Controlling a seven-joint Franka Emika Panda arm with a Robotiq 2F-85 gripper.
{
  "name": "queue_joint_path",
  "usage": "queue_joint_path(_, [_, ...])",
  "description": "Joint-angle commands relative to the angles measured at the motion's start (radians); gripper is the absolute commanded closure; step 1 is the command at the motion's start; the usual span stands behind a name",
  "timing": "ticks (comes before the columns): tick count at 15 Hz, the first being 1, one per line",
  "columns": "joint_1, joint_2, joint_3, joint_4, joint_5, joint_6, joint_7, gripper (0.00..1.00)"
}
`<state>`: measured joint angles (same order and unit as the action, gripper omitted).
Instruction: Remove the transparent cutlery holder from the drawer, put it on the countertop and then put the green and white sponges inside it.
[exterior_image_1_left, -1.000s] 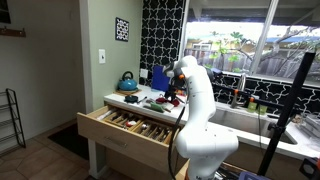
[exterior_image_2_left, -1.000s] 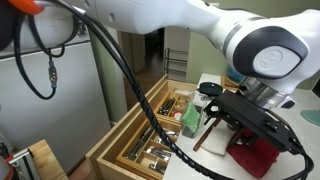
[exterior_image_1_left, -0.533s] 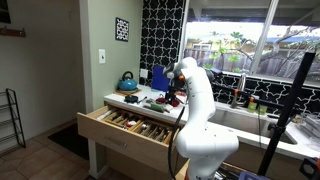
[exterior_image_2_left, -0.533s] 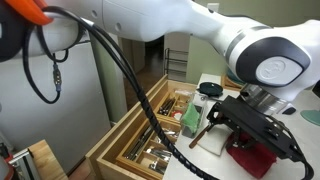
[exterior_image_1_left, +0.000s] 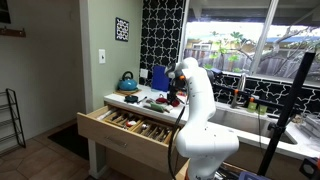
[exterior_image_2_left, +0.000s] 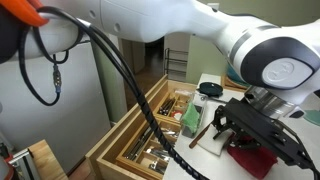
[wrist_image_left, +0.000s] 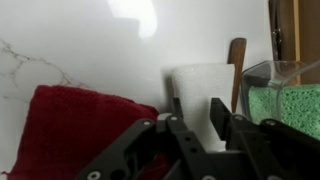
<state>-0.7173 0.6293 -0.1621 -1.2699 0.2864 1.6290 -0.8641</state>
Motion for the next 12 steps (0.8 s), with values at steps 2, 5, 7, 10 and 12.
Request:
queue_joint_path(2, [-0.009, 0.027, 0.001, 0.018, 0.01, 0.001, 0.003, 0.99])
queue_joint_path(5, [-0.009, 0.012, -0.004, 0.016, 0.007, 0.0, 0.004, 1.0])
queue_joint_path(7, [-0.005, -0.011, -0.01, 0.017, -0.004, 0.002, -0.002, 0.99])
queue_joint_path(10, [0.003, -0.049, -0.019, 0.026, -0.027, -0.001, -0.004, 0.99])
queue_joint_path(12, [0.015, -0.081, -0.024, 0.029, -0.056, 0.003, -0.01, 0.99])
